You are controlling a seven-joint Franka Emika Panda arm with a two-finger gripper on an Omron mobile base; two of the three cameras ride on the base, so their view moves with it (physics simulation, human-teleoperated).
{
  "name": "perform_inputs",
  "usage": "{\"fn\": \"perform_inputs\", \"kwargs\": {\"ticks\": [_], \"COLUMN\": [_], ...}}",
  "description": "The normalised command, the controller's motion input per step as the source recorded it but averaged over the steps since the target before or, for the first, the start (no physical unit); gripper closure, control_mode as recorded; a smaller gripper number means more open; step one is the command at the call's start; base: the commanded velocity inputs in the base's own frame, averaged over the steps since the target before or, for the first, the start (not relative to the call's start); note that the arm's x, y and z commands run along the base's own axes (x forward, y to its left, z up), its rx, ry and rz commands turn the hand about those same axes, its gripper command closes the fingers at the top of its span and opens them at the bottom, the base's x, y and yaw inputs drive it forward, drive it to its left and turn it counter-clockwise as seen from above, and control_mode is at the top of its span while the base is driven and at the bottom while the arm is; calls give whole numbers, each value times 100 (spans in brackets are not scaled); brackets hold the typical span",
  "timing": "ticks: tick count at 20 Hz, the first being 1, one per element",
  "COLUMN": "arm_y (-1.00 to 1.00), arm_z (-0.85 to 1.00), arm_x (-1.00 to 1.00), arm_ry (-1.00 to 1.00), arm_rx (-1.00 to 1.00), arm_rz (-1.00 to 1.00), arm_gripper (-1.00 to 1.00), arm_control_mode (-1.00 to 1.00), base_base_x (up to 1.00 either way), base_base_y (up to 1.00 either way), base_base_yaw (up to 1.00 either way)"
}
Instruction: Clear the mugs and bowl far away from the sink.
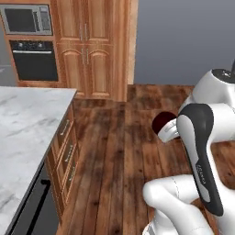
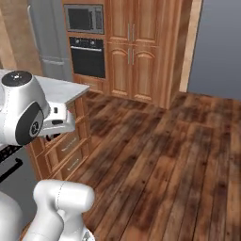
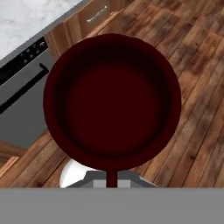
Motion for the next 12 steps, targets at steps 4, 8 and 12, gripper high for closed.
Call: {"fn": "perform_inputs", "kwargs": {"ticks": [4, 8, 12], "arm_y": [0, 0, 0], "arm_z": [0, 0, 0], "arm_x": [0, 0, 0], "arm_ry": [0, 0, 0], "arm_rx": [0, 0, 0], "arm_rz": [0, 0, 0], "arm_gripper": [100, 100, 100], "arm_control_mode": [100, 100, 100], "base_base_x": [-27, -19, -26], "base_base_y": [-3, 0, -8], "base_base_yaw": [-48, -49, -49]}}
